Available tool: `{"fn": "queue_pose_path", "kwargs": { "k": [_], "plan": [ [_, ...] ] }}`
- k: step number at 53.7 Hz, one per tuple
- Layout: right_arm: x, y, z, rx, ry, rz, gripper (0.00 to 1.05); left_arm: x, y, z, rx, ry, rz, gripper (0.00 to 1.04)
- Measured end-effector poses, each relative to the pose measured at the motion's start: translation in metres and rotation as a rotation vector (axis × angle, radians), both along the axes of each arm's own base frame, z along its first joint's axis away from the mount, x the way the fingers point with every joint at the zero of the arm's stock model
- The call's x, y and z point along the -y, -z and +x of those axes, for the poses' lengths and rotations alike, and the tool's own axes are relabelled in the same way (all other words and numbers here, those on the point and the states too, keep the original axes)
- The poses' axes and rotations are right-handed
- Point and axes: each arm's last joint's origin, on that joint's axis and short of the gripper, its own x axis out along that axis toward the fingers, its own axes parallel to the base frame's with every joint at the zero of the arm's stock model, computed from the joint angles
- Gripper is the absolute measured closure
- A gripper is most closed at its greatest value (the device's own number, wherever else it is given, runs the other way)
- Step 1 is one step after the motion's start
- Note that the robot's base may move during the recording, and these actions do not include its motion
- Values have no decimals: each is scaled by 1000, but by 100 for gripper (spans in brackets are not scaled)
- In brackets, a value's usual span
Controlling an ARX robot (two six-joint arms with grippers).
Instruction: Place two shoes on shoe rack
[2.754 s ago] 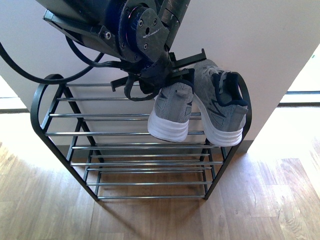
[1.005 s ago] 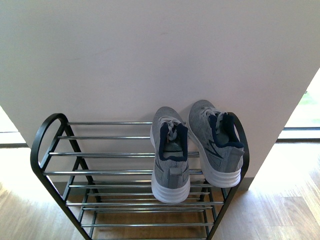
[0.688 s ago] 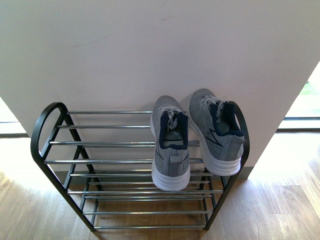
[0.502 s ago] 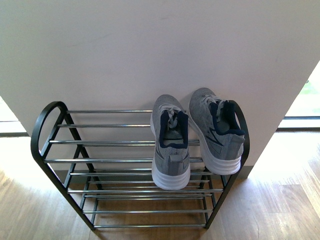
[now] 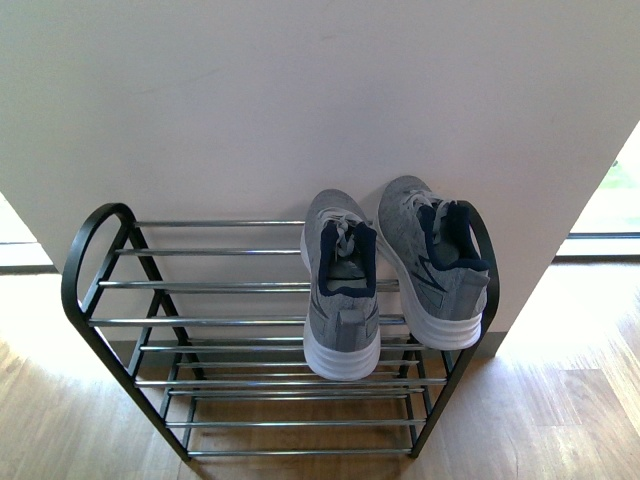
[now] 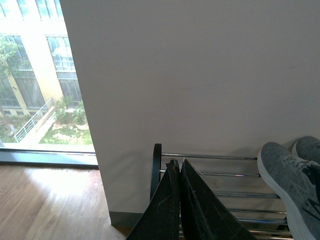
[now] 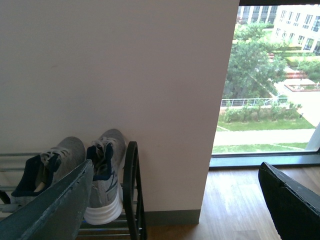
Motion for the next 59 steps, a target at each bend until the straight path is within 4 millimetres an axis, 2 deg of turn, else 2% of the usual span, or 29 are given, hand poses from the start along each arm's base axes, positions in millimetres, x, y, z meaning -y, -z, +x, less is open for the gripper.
{"fn": "queue_pose_path", "kwargs": {
  "k": [59],
  "plan": [
    [0, 0, 0, 0, 0, 0, 9, 0, 2, -33, -10, -1, 0, 104]
  ]
}}
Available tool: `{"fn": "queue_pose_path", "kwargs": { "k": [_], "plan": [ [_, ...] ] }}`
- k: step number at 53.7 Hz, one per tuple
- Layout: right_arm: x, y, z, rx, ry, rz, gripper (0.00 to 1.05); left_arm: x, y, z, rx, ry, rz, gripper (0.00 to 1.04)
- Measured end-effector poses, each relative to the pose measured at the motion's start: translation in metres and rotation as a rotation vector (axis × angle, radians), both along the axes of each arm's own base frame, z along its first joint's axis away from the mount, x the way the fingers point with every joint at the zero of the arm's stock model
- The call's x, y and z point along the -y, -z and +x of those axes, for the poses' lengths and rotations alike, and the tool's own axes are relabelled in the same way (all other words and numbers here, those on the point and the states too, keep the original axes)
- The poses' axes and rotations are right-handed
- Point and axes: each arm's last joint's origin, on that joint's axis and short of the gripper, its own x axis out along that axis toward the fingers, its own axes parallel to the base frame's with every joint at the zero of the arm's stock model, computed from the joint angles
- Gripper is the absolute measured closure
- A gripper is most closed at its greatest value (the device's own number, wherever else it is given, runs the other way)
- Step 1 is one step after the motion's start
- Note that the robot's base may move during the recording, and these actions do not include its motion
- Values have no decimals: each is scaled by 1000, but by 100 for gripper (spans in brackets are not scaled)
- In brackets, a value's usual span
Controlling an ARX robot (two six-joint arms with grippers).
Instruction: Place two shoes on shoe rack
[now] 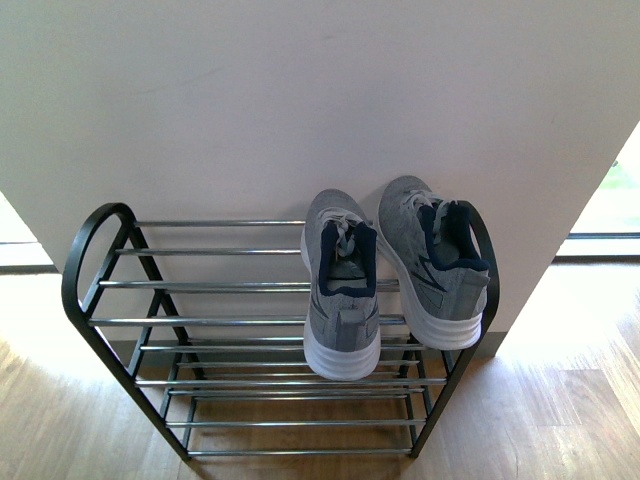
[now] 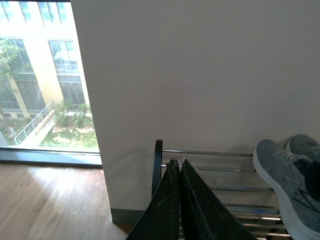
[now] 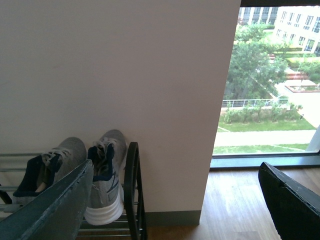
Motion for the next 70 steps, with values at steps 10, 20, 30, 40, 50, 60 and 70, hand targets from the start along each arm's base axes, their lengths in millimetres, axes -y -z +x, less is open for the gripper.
{"fn": "queue_pose_path", "kwargs": {
  "k": [10, 20, 30, 40, 50, 60, 70],
  "plan": [
    [0, 0, 0, 0, 0, 0, 9, 0, 0, 0, 1, 0, 0, 104],
    [0, 0, 0, 0, 0, 0, 9, 0, 0, 0, 1, 0, 0, 68],
    [0, 0, 0, 0, 0, 0, 9, 0, 0, 0, 1, -1, 0, 28],
    [0, 0, 0, 0, 1, 0, 9, 0, 0, 0, 2, 1, 2, 10],
    [0, 0, 0, -1, 1, 0, 9, 0, 0, 0, 2, 1, 3, 9],
    [0, 0, 0, -1, 2, 0, 9, 0, 0, 0, 2, 1, 3, 9],
    [0, 0, 0, -1, 3, 0, 9, 0, 0, 0, 2, 2, 3, 9]
  ]
}}
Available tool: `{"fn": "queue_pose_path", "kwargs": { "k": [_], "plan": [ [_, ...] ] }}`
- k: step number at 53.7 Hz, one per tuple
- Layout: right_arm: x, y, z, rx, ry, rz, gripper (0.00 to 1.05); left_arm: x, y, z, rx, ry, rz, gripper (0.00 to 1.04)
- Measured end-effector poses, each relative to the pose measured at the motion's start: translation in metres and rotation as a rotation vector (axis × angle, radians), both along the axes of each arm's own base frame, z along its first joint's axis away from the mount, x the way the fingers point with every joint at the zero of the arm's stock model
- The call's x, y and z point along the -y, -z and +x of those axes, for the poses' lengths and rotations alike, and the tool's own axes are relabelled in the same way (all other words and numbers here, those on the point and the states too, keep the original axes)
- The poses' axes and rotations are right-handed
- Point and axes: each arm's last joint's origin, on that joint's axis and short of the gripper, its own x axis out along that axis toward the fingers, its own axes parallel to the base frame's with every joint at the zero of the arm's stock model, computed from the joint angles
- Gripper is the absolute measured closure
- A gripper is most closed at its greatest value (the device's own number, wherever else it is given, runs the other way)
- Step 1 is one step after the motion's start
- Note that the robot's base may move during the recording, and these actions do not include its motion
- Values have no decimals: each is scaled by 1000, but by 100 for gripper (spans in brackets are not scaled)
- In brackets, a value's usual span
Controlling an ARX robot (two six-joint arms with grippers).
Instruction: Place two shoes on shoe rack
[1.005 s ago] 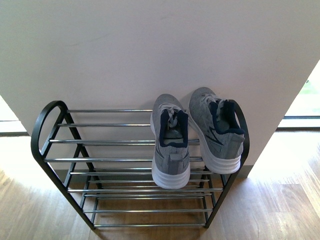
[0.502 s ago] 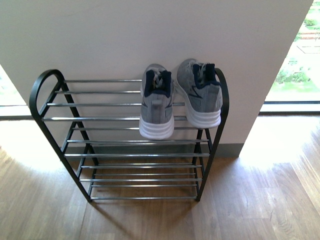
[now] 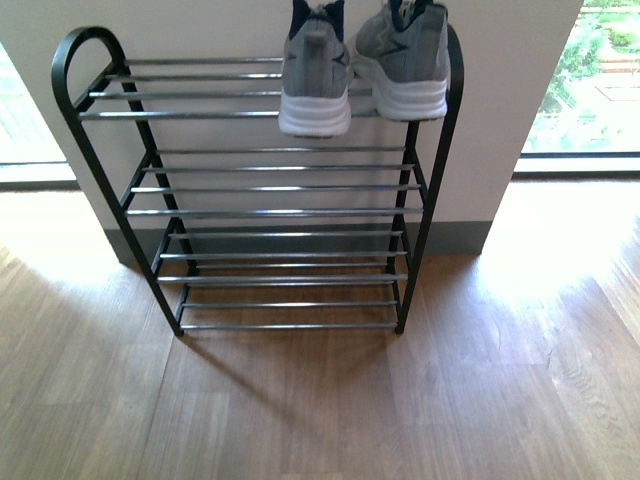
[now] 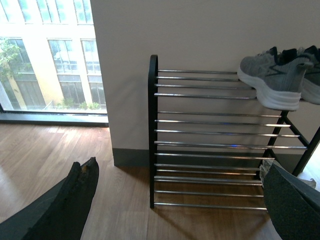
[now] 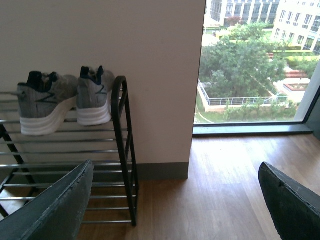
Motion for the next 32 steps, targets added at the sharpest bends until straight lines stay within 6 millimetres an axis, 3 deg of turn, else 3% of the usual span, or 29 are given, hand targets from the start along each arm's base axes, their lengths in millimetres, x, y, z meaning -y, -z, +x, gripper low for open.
{"fn": "queue_pose_path", "kwargs": {
  "k": [32],
  "plan": [
    [0, 0, 0, 0, -1, 0, 9, 0, 0, 0, 0, 0, 0, 9]
  ]
}}
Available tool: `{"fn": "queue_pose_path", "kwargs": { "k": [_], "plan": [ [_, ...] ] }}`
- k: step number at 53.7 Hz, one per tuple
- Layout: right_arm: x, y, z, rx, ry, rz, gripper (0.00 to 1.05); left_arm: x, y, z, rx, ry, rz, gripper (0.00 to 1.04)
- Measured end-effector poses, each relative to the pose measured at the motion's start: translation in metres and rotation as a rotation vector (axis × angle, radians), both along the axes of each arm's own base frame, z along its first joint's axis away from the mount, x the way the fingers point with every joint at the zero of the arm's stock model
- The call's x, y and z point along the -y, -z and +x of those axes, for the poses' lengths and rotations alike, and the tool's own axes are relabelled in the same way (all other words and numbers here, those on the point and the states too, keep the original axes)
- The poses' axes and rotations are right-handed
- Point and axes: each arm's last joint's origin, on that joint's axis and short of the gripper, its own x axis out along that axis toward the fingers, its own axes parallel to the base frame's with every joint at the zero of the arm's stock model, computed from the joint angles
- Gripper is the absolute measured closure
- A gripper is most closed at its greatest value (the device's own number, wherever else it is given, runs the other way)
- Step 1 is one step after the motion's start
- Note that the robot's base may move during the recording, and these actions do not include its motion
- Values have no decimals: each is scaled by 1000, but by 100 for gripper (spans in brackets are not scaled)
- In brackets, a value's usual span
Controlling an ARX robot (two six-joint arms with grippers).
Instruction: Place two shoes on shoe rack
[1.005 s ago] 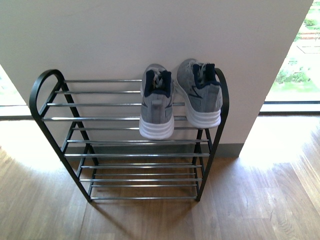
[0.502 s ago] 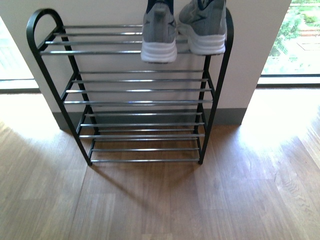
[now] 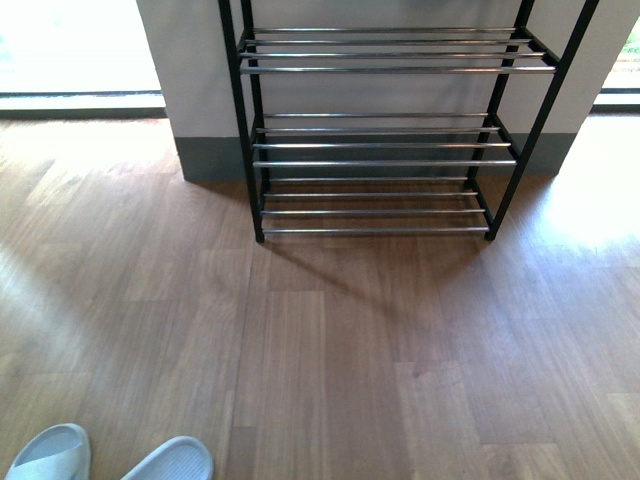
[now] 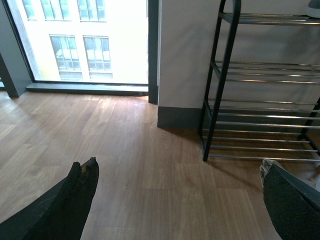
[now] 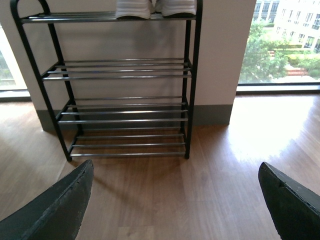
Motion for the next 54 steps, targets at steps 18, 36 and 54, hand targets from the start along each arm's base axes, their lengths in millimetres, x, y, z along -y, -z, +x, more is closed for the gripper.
{"fn": "queue_pose_path", "kwargs": {
  "k": [18, 36, 54],
  "plan": [
    [0, 0, 0, 0, -2, 0, 9, 0, 0, 0, 0, 0, 0, 9],
    [0, 0, 0, 0, -3, 0, 9, 0, 0, 0, 0, -3, 0, 9],
    [0, 0, 0, 0, -3, 0, 9, 0, 0, 0, 0, -2, 0, 9]
  ]
}}
